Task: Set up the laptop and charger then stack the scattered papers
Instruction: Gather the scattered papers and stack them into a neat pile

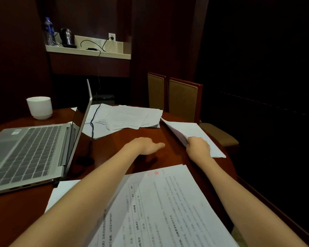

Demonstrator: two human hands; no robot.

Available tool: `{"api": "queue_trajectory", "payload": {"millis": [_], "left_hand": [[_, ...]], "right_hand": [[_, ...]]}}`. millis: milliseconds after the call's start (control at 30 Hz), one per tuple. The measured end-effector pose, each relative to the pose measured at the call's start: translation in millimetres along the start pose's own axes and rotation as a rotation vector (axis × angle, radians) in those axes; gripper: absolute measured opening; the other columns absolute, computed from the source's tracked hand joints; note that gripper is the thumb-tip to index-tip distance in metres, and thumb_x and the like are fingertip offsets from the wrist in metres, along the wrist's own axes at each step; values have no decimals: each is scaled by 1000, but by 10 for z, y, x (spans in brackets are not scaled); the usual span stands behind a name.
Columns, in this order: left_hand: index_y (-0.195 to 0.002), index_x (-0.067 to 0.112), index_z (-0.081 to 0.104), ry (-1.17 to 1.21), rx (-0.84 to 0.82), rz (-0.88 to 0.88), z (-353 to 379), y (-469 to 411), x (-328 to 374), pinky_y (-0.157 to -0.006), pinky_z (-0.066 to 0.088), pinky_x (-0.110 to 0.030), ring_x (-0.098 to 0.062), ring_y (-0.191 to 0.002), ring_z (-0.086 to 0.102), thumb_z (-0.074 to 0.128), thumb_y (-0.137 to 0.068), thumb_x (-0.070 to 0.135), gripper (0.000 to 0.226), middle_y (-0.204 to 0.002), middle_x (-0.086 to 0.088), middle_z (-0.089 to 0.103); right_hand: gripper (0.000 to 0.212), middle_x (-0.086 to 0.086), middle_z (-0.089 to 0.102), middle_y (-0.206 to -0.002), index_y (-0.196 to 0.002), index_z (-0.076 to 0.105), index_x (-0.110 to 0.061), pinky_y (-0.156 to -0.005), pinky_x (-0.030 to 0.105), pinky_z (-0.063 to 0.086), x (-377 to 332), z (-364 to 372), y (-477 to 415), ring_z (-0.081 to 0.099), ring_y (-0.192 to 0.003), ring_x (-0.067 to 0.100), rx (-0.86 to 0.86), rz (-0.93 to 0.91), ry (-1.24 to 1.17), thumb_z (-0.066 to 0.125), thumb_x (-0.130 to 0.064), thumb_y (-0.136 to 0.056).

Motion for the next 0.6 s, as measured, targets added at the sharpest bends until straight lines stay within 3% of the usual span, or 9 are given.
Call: {"api": "queue_trajectory", "payload": {"millis": [100, 233, 333, 400, 467, 533, 600], "left_hand": [[-148, 21, 22, 324, -130, -14, 34, 70, 104, -105, 36, -44, -30, -136, 35, 18, -86, 72, 81, -153, -6, 27], [-149, 25, 10, 546, -205, 142, 94, 183, 391, -101, 41, -42, -28, -132, 42, 34, -87, 65, 78, -155, -3, 23], [-148, 26, 12, 674, -179, 247, 87, 216, 505, -103, 39, -43, -29, -135, 37, 43, -90, 55, 72, -154, -3, 25], [-148, 26, 12, 660, -105, 282, -2, 218, 499, -102, 41, -43, -28, -135, 37, 49, -89, 51, 74, -153, -3, 27], [-148, 25, 14, 617, -20, 290, -92, 235, 463, -100, 43, -42, -28, -135, 38, 50, -90, 45, 71, -152, -3, 28], [-145, 21, 23, 668, 72, 280, -178, 228, 400, -97, 46, -41, -28, -129, 44, 48, -95, 33, 57, -147, -6, 36], [-138, 17, 37, 769, 215, 236, -280, 213, 267, -92, 49, -39, -29, -120, 52, 43, -98, 15, 41, -136, -11, 49]], "right_hand": [[27, 15, 66, -104, -110, 62, -5, -71, 30, 43, -127, -118, 99, 61, -94, 30, 67, -2, -168, 40, -14, -98], [18, 12, 58, -84, -97, 62, -5, -69, 30, 50, -237, -306, 115, 59, -79, 21, 167, 160, -645, 45, -12, -97], [20, 8, 51, -73, -79, 54, -6, -63, 26, 46, -253, -386, 8, 54, -72, 18, 107, 260, -941, 49, -15, -96], [12, 11, 63, -90, -91, 58, -10, -74, 32, 55, -307, -380, -12, 63, -86, 23, -12, 273, -1218, 50, -18, -96], [23, 9, 62, -114, -116, 56, -14, -77, 35, 57, -412, -372, 22, 63, -98, 23, -168, 221, -1447, 51, -23, -96], [42, 4, 56, -122, -134, 46, -18, -71, 28, 55, -523, -359, 67, 59, -102, 20, -314, 117, -1480, 51, -31, -95], [47, 3, 53, -124, -138, 42, -21, -74, 28, 54, -566, -320, 91, 58, -105, 21, -375, 62, -1454, 51, -36, -94]]}}
Point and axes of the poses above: each hand's wrist, its own y-axis away from the middle knuckle, its own z-axis out of the palm, x = y × z, the point moved 7 cm from there along -y, towards the middle knuckle
